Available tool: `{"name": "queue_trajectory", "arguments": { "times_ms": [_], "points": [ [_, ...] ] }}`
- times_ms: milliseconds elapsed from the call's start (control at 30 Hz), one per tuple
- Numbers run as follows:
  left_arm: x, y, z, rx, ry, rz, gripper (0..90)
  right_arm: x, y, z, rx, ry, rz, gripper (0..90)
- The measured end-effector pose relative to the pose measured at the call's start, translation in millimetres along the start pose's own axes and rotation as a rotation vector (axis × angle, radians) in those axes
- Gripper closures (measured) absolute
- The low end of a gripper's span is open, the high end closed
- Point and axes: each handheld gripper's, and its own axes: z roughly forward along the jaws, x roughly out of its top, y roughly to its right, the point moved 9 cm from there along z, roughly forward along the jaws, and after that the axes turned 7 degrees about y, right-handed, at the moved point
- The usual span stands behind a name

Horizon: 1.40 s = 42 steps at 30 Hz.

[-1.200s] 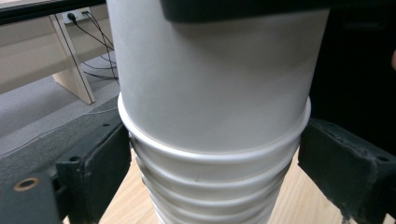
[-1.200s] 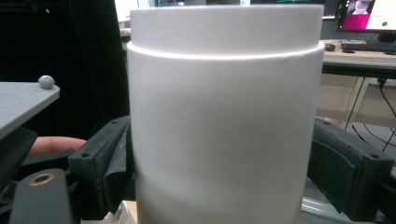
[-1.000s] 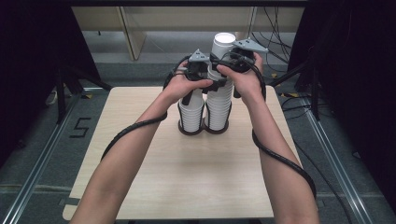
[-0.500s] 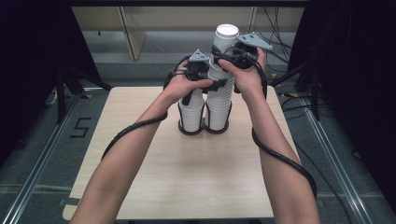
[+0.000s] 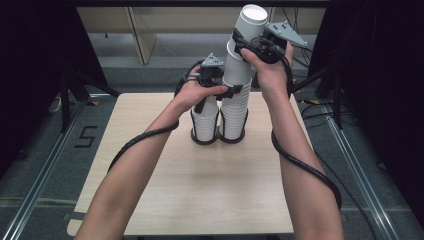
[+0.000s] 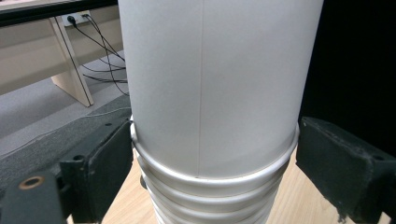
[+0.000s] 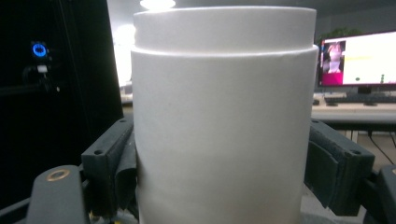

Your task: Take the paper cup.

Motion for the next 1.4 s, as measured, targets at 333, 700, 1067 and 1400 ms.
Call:
{"name": "queue_trajectory", "arguments": {
  "times_ms": [333,700,1067,1400],
  "points": [
    [3.5,-1.6,-2.2,0.012,0.036,0.006,8.7,34.3,-2.6,-13.1,0.010,0.089,-0.017,20.9],
    [25.6,3.0,-50.5,0.037,0.100,0.042,6.8,49.1,5.8,-61.2,0.040,0.118,0.004,20.9],
    [-1.2,33.3,-111.3,0.009,0.113,0.059,9.1,8.2,20.3,-133.8,0.046,0.062,-0.009,20.8],
    [-45.1,58.2,-120.4,-0.001,0.101,0.088,9.0,-80.8,-1.4,-160.5,0.087,-0.049,0.008,20.7]
  ]
}}
